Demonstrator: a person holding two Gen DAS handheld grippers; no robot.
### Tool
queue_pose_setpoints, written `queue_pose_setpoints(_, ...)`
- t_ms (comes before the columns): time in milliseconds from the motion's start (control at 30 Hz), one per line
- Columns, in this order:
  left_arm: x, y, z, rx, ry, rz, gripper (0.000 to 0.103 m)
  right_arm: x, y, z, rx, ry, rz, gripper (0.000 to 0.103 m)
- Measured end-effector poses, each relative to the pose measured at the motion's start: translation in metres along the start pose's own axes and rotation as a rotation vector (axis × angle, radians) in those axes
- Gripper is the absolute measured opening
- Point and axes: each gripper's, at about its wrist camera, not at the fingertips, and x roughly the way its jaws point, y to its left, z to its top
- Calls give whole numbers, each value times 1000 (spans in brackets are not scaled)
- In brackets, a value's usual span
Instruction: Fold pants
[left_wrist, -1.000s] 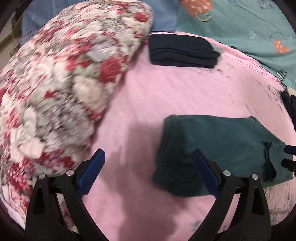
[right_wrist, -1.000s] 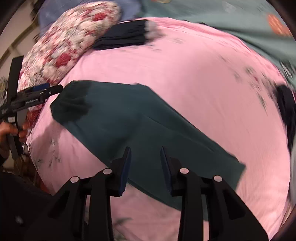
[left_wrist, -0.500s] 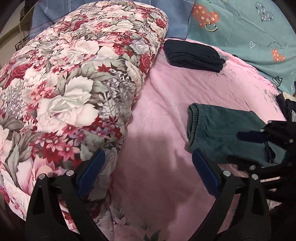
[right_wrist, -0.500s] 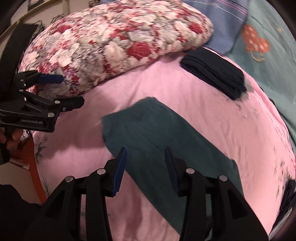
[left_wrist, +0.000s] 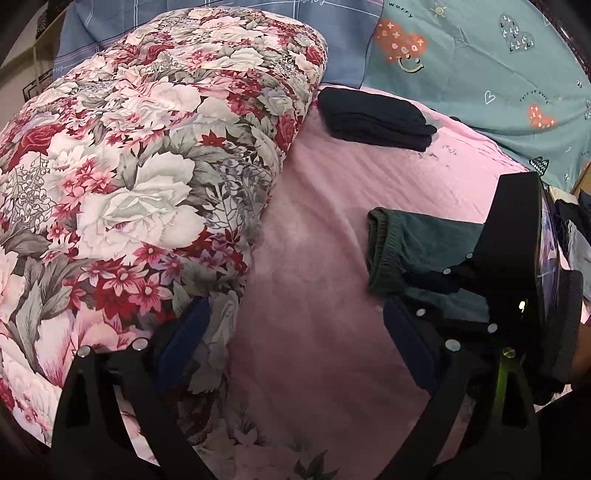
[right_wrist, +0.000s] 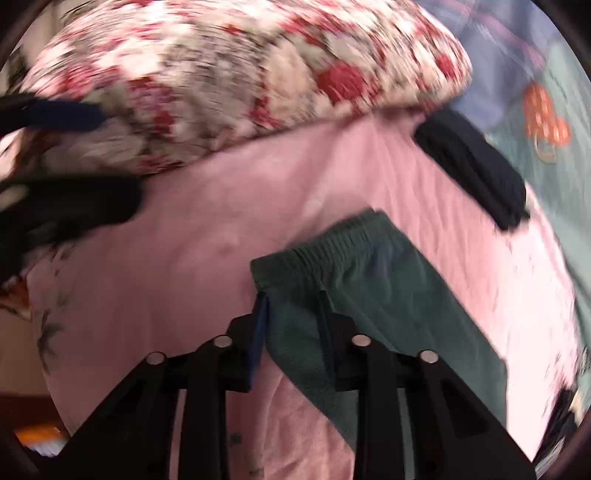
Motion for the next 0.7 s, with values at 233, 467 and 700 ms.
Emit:
queue_pose_setpoints(233,-3,4,4,-34,-7,-17,96,5,9,8,5,-1,-41,27)
queue_pose_setpoints(467,-5,4,1,-39,-2,-16,96,11,-34,4,321,21,99,18)
queue_pose_setpoints(700,-2,3,2,-58,-2,-21,96,-5,-87,-12,667,13,290,7)
